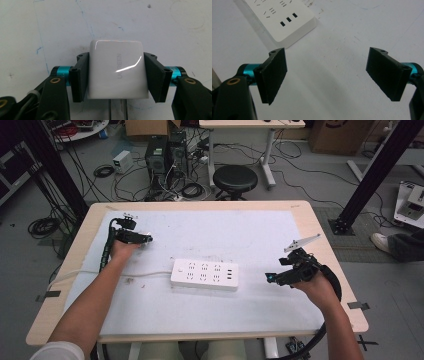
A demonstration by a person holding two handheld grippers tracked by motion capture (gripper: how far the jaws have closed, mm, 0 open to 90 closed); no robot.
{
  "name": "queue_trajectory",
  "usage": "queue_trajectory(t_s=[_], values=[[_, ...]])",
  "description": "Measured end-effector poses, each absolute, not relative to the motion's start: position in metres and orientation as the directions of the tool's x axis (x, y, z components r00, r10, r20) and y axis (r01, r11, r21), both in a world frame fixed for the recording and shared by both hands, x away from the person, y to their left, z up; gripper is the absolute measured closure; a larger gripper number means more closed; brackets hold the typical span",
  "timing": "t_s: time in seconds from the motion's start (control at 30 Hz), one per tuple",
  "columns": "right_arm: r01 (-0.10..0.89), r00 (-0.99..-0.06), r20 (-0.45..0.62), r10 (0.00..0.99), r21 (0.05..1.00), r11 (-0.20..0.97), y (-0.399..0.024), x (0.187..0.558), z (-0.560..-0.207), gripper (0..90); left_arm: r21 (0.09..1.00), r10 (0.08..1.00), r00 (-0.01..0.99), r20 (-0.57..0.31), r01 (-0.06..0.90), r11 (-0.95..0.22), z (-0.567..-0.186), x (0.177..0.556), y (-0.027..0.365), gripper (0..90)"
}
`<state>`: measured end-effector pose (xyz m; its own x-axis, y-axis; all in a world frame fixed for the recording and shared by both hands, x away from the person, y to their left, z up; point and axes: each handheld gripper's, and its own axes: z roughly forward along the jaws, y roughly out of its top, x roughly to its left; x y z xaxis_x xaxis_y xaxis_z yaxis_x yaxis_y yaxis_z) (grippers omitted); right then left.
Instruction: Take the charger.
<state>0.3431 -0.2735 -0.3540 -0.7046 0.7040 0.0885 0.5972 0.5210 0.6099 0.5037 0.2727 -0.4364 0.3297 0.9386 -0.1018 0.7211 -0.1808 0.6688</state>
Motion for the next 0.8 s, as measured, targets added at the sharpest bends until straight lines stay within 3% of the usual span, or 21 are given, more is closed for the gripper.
queue_trajectory(t_s=[0.17,0.43,0.8], values=[[0.599,-0.703,0.089,0.705,0.609,0.521,-0.273,0.343,-0.354,17.4,0.668,0.943,0.322,-0.087,0.721,-0.184,-0.433,0.502,0.271,42.6],[0.599,-0.702,0.089,0.707,0.609,0.519,-0.273,0.342,-0.354,17.5,0.701,0.930,0.343,-0.133,0.696,-0.156,-0.419,0.495,0.274,42.7],[0.584,-0.710,0.082,0.699,0.623,0.520,-0.272,0.338,-0.352,17.4,0.794,0.866,0.479,-0.141,0.578,-0.190,-0.388,0.469,0.269,42.7]])
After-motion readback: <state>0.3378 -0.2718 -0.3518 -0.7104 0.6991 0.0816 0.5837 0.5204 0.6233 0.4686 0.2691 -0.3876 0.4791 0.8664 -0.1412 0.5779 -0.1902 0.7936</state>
